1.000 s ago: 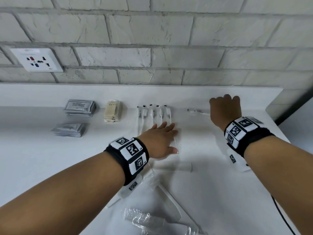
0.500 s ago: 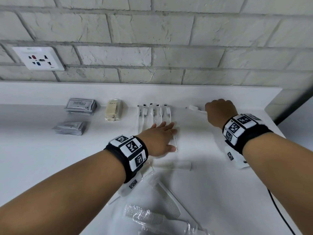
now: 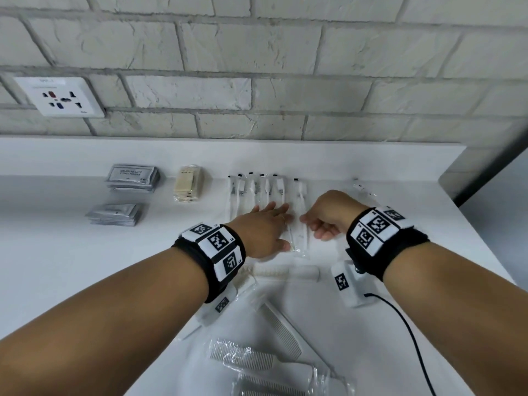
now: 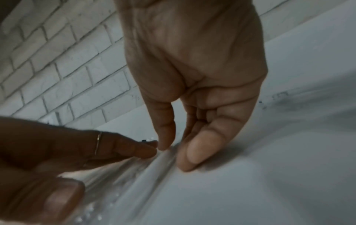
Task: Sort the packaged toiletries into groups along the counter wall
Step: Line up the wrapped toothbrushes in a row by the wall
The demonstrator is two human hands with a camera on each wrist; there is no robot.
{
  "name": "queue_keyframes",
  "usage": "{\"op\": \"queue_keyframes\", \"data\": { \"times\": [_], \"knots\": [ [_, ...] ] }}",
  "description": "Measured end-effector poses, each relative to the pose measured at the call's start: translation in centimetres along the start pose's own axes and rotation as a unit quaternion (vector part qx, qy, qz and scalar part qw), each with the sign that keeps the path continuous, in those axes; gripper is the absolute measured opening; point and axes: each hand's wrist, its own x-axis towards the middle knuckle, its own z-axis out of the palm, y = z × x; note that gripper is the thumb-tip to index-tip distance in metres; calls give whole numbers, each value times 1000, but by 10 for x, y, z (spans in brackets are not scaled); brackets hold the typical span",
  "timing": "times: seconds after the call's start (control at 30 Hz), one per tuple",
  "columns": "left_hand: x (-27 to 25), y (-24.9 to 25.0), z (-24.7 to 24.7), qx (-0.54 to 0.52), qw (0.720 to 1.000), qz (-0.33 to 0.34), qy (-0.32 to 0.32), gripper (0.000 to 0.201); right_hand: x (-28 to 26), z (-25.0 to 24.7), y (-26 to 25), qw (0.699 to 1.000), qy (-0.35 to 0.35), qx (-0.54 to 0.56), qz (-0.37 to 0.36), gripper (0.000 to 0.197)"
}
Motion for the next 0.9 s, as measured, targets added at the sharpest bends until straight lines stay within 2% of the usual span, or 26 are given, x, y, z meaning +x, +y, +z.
{"op": "queue_keyframes", "data": {
  "times": [0.2,0.27,0.33,0.4,0.43,0.5,0.57,0.63,0.8,0.87,0.9],
  "knots": [
    [-4,-2,0,-16,1000,-7,14,73,7,17,-16,1000,-19,22,-11,25],
    [-4,-1,0,-19,999,-4,37,76,8,17,-13,999,4,25,-23,22],
    [-2,4,-1,-21,999,9,48,77,12,4,-5,993,83,-51,-62,21],
    [3,11,-2,-15,999,23,39,78,14,-18,9,963,179,-182,-88,26],
    [5,14,-2,-8,999,25,29,78,14,-30,17,945,224,-222,-82,31],
    [7,17,2,4,1000,21,8,78,12,-54,40,922,288,-256,-23,36],
    [7,16,7,6,1000,13,-3,78,9,-73,61,922,277,-267,44,41],
    [8,15,9,5,1000,12,-1,78,8,-83,74,930,227,-280,64,45],
    [10,13,8,1,1000,13,2,79,-1,-76,58,955,179,-236,-11,30],
    [10,12,9,-3,1000,11,0,79,2,-66,46,980,132,-144,-46,21],
    [10,12,9,-4,1000,10,-1,79,2,-59,38,993,95,-51,-55,15]
  ]
}}
